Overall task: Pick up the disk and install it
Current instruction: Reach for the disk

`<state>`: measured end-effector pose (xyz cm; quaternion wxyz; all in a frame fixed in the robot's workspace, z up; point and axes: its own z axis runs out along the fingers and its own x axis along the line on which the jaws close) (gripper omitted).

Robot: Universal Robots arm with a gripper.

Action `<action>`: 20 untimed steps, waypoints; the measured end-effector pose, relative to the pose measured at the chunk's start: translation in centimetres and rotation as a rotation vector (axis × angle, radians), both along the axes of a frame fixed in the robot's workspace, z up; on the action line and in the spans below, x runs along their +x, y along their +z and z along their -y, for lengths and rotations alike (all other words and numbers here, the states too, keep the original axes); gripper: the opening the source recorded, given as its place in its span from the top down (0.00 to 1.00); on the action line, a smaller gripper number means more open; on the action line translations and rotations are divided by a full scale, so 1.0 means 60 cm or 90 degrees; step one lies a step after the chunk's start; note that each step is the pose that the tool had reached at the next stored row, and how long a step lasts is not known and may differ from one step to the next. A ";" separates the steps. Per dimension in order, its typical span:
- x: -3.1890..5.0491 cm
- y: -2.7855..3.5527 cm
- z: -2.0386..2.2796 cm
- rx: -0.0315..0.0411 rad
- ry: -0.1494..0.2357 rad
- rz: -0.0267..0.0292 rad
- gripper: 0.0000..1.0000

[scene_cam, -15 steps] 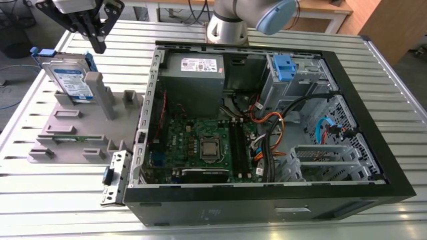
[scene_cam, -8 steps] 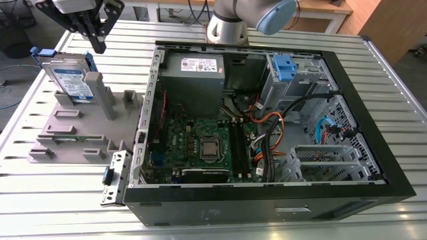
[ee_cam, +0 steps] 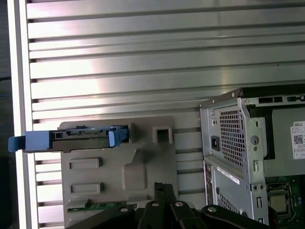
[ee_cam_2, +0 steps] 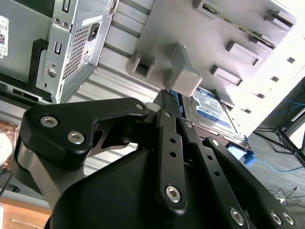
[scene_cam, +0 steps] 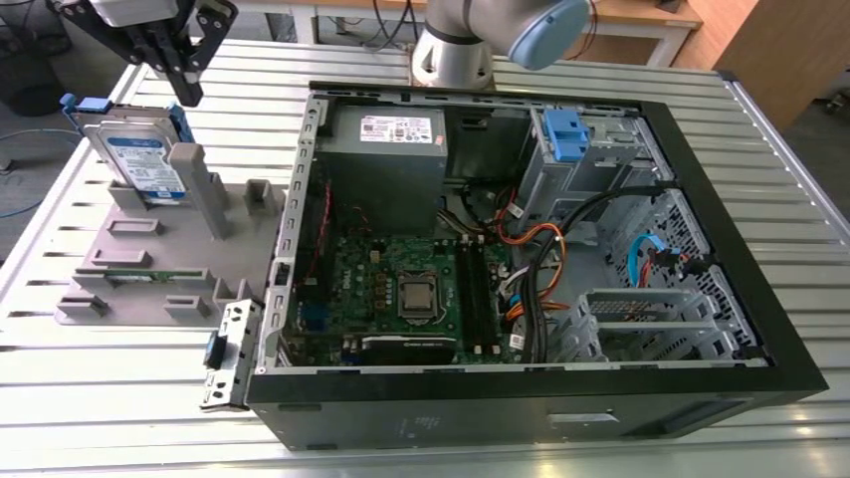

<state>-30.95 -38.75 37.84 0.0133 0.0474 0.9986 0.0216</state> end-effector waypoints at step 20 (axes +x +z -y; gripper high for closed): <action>-0.051 -0.003 -0.0144 0.0000 0.000 0.0000 0.89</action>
